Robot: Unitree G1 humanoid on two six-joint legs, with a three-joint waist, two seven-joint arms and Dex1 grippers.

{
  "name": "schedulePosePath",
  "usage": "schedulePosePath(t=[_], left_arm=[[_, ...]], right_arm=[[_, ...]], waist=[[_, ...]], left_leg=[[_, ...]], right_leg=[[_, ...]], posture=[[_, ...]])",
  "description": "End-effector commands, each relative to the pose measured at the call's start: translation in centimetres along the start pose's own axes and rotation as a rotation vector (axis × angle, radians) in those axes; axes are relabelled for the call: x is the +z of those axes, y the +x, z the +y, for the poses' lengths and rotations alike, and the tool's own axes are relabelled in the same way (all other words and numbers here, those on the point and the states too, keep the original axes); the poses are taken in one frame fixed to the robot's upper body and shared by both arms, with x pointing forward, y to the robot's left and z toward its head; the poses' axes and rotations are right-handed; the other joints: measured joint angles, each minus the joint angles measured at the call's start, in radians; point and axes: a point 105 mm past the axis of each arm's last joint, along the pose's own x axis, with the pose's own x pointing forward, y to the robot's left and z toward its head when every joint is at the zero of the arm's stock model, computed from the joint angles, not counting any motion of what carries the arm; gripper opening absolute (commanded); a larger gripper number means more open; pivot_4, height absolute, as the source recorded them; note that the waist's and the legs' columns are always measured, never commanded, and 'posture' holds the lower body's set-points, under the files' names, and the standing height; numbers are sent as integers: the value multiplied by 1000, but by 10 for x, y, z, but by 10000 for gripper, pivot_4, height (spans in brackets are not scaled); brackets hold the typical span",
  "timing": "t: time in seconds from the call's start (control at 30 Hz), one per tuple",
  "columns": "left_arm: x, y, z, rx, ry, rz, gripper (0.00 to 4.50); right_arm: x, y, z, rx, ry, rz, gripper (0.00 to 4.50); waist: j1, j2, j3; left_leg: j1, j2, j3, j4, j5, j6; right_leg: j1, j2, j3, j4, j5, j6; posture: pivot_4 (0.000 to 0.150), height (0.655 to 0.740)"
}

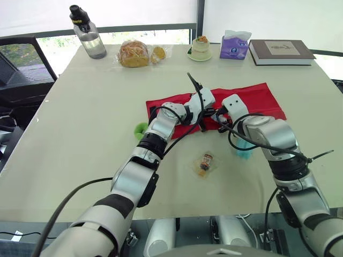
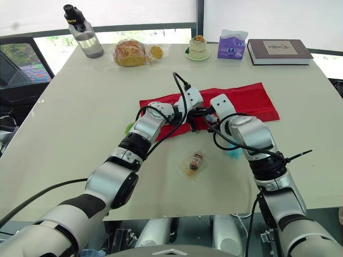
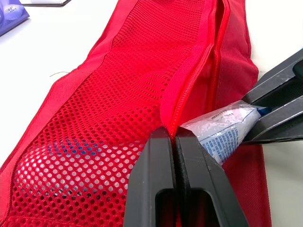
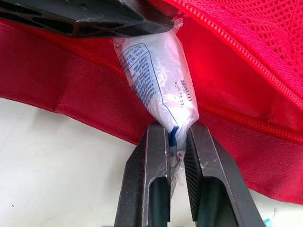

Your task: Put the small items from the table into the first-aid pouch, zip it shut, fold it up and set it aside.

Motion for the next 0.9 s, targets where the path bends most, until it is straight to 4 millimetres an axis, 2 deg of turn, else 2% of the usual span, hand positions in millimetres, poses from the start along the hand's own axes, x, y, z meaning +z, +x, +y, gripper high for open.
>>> schedulePosePath(t=[0.03,0.2,0.33,0.5,0.67,0.77,0.87,0.9], left_arm=[[16,0,0,-6,44,-54,0],[17,0,1,-6,45,-54,0],[19,3,-4,-21,51,-61,0],[22,6,-10,-44,58,-71,0],[23,8,-17,-67,65,-77,0],[23,9,-19,-74,66,-79,0],[22,9,-19,-72,65,-79,0],[22,9,-18,-70,65,-78,0]], right_arm=[[3,-13,-14,-53,10,-27,456],[-3,-17,-22,-81,43,-10,456],[-4,-10,-26,-99,79,-3,456],[8,6,-21,-86,132,-41,456],[28,22,-10,-49,210,-119,456],[41,24,-4,-34,218,-169,456],[44,24,0,-21,212,-184,456],[42,23,0,-20,205,-182,4676]], waist=[[1,0,0],[0,0,0],[-1,0,0],[-3,0,0],[-3,0,0],[0,0,0],[0,0,0],[-1,0,0]], left_leg=[[0,0,0,0,0,0],[0,0,0,-1,0,0],[0,0,0,-1,0,0],[0,0,0,-1,0,0],[1,0,0,0,0,0],[0,0,0,-1,0,0],[0,0,1,-1,0,0],[0,0,1,-1,0,0]], right_leg=[[0,0,0,0,0,0],[0,0,0,0,0,0],[0,0,0,0,0,0],[0,0,0,0,0,0],[0,0,0,0,0,0],[0,0,0,0,0,0],[0,0,0,0,0,0],[0,0,1,0,0,0]], posture=[[1500,7400],[1500,7400],[1500,7400],[1500,7400],[1500,7400],[1500,7400],[1500,7400],[1500,7400]])
